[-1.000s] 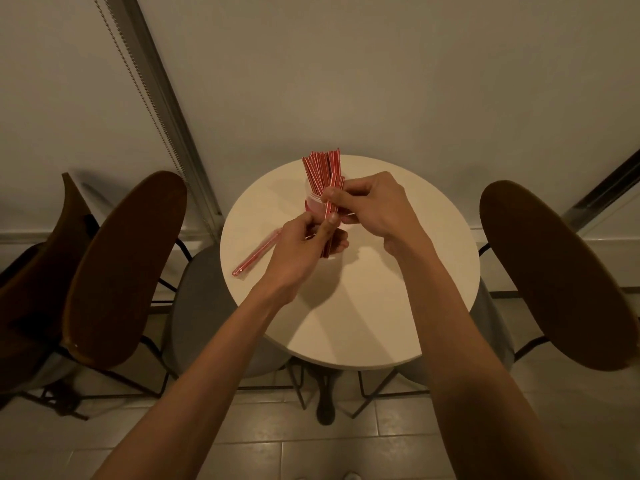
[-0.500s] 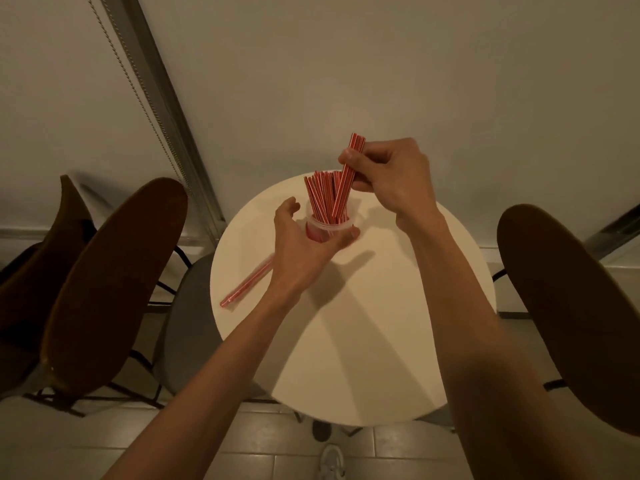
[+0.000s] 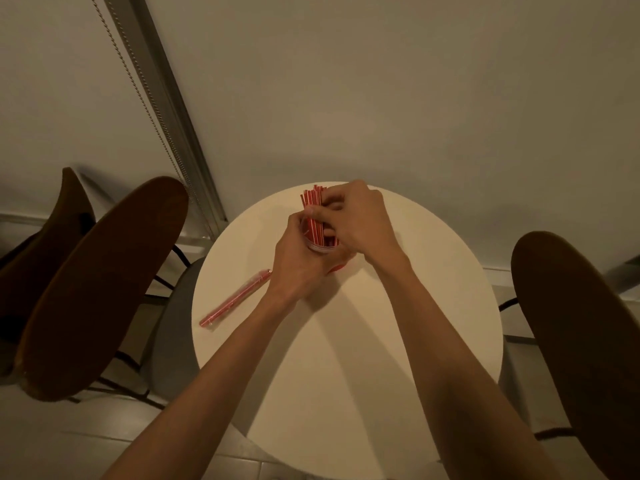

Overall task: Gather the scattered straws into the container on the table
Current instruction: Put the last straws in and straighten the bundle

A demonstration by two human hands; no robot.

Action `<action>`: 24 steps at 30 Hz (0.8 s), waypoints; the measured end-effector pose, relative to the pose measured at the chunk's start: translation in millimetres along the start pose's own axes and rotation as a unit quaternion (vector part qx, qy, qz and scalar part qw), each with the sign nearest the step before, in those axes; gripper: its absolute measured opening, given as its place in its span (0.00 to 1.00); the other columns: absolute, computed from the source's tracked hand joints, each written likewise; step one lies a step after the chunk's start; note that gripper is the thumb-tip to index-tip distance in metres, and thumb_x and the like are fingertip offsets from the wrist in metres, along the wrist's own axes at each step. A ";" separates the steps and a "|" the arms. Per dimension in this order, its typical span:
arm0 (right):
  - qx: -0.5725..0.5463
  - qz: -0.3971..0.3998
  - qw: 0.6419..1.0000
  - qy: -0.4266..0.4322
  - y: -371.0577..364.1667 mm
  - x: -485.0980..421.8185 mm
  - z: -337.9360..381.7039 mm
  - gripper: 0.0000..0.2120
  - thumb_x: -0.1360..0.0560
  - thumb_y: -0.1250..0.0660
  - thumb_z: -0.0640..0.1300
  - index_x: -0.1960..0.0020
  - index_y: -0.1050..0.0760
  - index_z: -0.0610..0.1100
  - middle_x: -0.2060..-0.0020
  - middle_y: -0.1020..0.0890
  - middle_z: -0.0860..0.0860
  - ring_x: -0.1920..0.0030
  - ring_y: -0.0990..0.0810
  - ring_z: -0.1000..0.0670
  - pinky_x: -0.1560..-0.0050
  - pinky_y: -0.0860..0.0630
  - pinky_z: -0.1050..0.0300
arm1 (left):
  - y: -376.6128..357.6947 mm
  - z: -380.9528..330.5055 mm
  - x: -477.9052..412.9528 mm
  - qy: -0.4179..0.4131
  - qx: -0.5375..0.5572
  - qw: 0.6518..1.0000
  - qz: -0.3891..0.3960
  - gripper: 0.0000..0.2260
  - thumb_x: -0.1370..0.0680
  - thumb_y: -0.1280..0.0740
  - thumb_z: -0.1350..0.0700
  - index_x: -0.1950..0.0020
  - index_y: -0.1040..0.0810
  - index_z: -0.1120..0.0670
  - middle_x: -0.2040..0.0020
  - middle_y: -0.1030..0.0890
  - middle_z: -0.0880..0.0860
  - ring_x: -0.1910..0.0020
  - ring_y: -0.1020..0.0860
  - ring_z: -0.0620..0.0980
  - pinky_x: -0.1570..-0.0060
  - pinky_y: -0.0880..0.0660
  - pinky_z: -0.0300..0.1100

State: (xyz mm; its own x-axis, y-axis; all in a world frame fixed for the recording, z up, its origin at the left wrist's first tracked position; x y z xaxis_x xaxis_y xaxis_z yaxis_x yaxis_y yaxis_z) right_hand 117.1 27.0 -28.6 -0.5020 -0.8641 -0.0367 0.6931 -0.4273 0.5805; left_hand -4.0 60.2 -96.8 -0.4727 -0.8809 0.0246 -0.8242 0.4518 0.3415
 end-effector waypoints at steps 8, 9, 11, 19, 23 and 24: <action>0.037 -0.039 0.998 -0.009 -9.2 -3.8 -0.6 0.15 0.30 0.16 0.52 0.63 0.19 0.47 0.67 0.14 0.50 0.58 0.13 0.43 0.53 0.14 0.42 | 5.0 2.8 -2.3 -0.004 -0.007 1.000 -0.001 0.37 0.34 0.12 0.52 0.31 0.27 0.50 0.46 0.19 0.36 0.53 0.21 0.22 0.55 0.23 0.25; 0.054 -0.040 0.998 -0.008 -8.1 -3.0 1.7 0.14 0.31 0.15 0.52 0.63 0.18 0.47 0.67 0.14 0.50 0.57 0.13 0.43 0.52 0.14 0.43 | 5.8 2.0 -1.6 -0.006 -0.009 1.000 -0.002 0.37 0.34 0.12 0.52 0.31 0.27 0.49 0.46 0.19 0.36 0.53 0.21 0.22 0.55 0.24 0.24; 0.073 -0.039 0.997 -0.003 -2.8 -1.0 7.7 0.12 0.31 0.14 0.51 0.62 0.15 0.48 0.65 0.13 0.51 0.57 0.12 0.46 0.50 0.14 0.46 | 7.0 0.8 -0.3 -0.009 -0.012 1.000 -0.004 0.37 0.34 0.12 0.51 0.31 0.28 0.48 0.45 0.19 0.37 0.52 0.20 0.25 0.54 0.24 0.24; 0.007 -0.211 0.974 0.079 41.3 2.2 10.3 0.06 0.21 0.24 0.51 0.51 0.14 0.48 0.61 0.12 0.57 0.62 0.14 0.61 0.52 0.18 0.67 | 12.8 -2.7 5.7 -0.015 -0.021 1.000 -0.005 0.41 0.34 0.13 0.42 0.27 0.28 0.48 0.40 0.19 0.39 0.44 0.20 0.36 0.46 0.21 0.36; 0.040 -0.140 0.987 0.076 30.2 -8.6 -9.9 0.23 0.19 0.35 0.69 0.38 0.21 0.53 0.48 0.16 0.56 0.51 0.16 0.59 0.47 0.17 0.56 | 16.3 -4.4 5.5 -0.025 -0.023 0.999 -0.003 0.39 0.33 0.14 0.42 0.27 0.26 0.49 0.38 0.17 0.41 0.43 0.19 0.38 0.46 0.22 0.35; 0.082 -0.100 0.988 0.087 24.0 -11.8 -12.0 0.26 0.21 0.39 0.74 0.36 0.22 0.55 0.46 0.18 0.56 0.49 0.17 0.55 0.46 0.18 0.51 | 16.8 -4.8 5.2 -0.024 -0.019 1.000 0.000 0.39 0.33 0.14 0.43 0.27 0.26 0.50 0.38 0.17 0.41 0.43 0.19 0.37 0.47 0.23 0.34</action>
State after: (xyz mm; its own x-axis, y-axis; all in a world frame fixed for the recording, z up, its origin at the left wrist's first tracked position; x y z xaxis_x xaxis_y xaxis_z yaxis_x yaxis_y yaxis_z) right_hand 145.8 23.7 -24.0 -0.5141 -0.8052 -0.2955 0.4884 -0.5580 0.6708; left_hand -18.9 62.5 -86.5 -0.4878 -0.8727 -0.0197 -0.8120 0.4453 0.3774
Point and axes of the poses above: each hand's wrist, its own x-axis away from the middle knuckle, its own y-axis out of the back of the hand, z = x × y, the point moved 2 cm from there along -x, towards the middle knuckle
